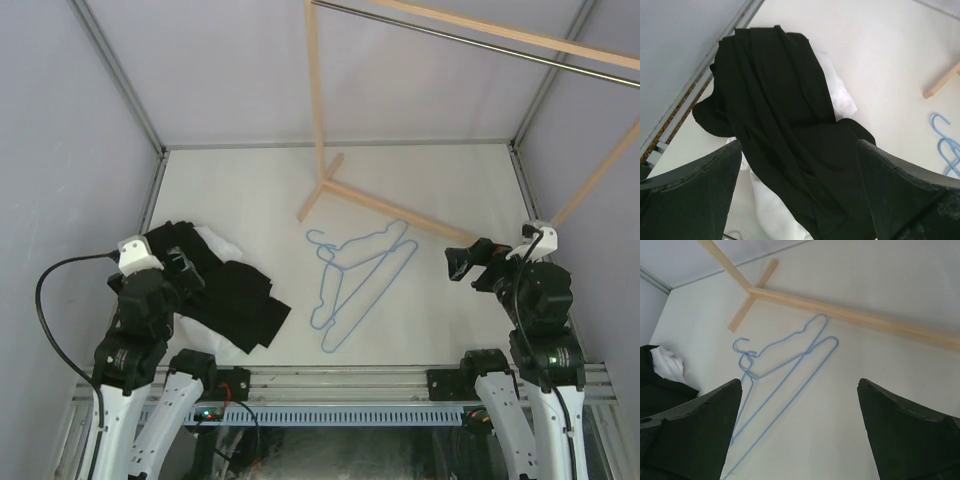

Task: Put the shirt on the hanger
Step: Pick up the hanger at the center of the board.

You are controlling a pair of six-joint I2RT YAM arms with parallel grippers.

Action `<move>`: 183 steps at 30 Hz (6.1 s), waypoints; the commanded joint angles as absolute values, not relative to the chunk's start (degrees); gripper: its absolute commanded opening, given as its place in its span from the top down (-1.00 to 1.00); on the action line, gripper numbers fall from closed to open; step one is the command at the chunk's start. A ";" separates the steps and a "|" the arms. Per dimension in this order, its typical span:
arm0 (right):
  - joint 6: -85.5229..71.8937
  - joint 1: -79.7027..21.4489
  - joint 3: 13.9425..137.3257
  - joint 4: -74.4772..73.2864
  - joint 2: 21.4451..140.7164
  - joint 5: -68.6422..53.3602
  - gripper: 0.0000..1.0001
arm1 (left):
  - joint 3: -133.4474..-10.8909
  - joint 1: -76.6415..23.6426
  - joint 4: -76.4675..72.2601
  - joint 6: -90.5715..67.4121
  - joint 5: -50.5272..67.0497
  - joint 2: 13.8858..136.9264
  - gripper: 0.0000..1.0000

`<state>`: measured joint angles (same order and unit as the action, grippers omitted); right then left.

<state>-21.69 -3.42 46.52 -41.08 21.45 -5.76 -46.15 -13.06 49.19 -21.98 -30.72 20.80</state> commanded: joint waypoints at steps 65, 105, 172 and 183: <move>-46.09 -48.66 46.71 -19.36 67.99 14.08 -0.37 | -52.23 -6.28 53.77 -28.42 -21.81 26.09 -0.98; -55.30 -61.84 59.06 -18.84 91.28 33.01 0.05 | -52.25 -2.72 55.05 -30.23 -24.89 21.33 -1.00; -34.77 -53.13 59.33 -12.69 75.36 -6.21 1.00 | -51.97 -1.23 54.47 -29.62 -23.30 22.14 -1.00; -34.73 -49.72 54.50 -13.47 63.33 -8.57 1.00 | -50.84 -1.22 46.06 -22.26 -1.74 25.03 -1.00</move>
<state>-35.70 -51.53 56.88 -15.97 68.03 -5.61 -51.75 -1.67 53.36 -27.51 -16.38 22.35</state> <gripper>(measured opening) 0.013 0.998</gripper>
